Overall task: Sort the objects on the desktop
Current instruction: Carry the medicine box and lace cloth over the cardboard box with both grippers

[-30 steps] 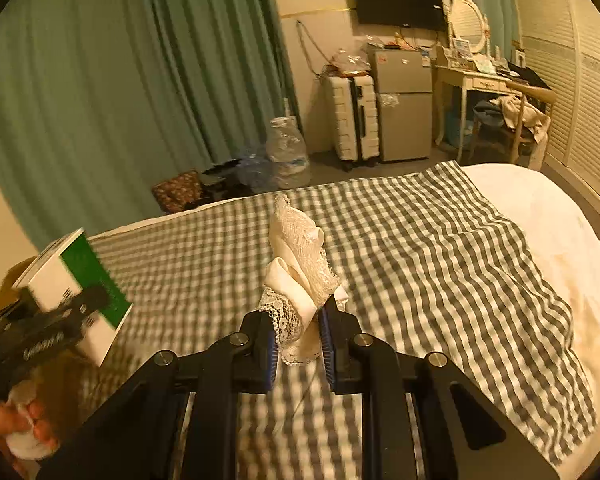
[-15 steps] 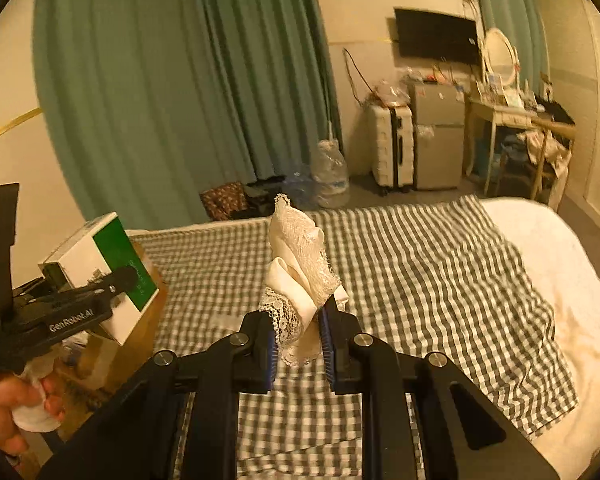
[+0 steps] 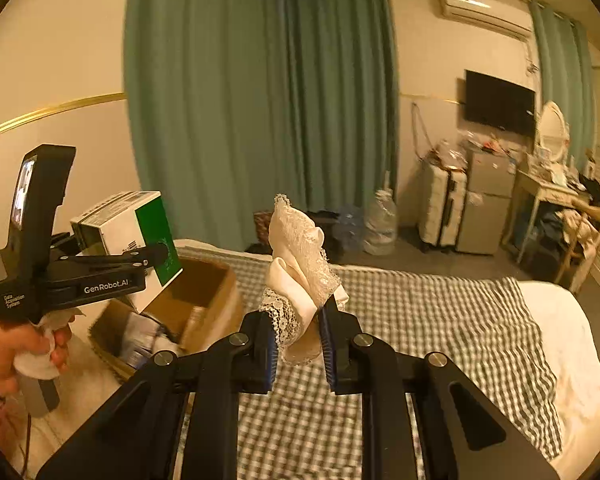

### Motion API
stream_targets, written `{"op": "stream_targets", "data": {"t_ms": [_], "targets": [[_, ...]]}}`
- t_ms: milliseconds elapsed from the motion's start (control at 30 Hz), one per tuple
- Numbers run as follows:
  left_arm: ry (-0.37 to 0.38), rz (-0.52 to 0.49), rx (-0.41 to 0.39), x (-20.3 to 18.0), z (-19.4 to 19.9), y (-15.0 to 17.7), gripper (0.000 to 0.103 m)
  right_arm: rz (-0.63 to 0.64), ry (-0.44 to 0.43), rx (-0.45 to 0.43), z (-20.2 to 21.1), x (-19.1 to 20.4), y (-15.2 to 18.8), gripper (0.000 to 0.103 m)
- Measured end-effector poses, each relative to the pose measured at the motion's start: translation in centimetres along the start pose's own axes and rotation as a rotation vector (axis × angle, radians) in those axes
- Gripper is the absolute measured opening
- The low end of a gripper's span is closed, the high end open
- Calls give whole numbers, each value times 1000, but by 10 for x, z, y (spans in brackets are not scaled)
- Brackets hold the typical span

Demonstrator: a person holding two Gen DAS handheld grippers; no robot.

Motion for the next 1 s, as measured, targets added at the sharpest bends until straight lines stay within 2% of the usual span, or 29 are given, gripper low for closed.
{"op": "stream_targets", "data": {"t_ms": [133,200,300,333,500,667,767,833,1000], "targets": [[-12,25,-15,34,3,7,79,41,-43,-6,-10,39,-13,17],[9,59,-5,51,-2,15,79,51,-85,6,-20,62,-15,17],[27,88,22,71,-18,29,79,-9,-233,57,-37,87,-18,17],[30,91,29,76,-23,34,79,-12,-249,68,-42,94,-17,17],[53,112,59,100,-49,58,79,28,-263,127,-80,134,-12,17],[46,116,78,119,-71,75,79,44,-271,221,-131,163,6,17],[50,114,96,125,-84,85,79,46,-274,268,-156,170,18,17],[53,123,108,129,-91,92,79,18,-306,301,-171,175,22,17],[66,156,131,144,-104,105,79,41,-270,312,-198,183,22,19]]}}
Point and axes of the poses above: each gripper's, at about its wrist camera, not at the fingertips, and z roughly against the way its jaws point, x to its left, y to its underside, the point moved 4 cm from there along -z, roughly the way its jaws point, and after that the axes turned 6 degrees about x, right-handed, at the moved point
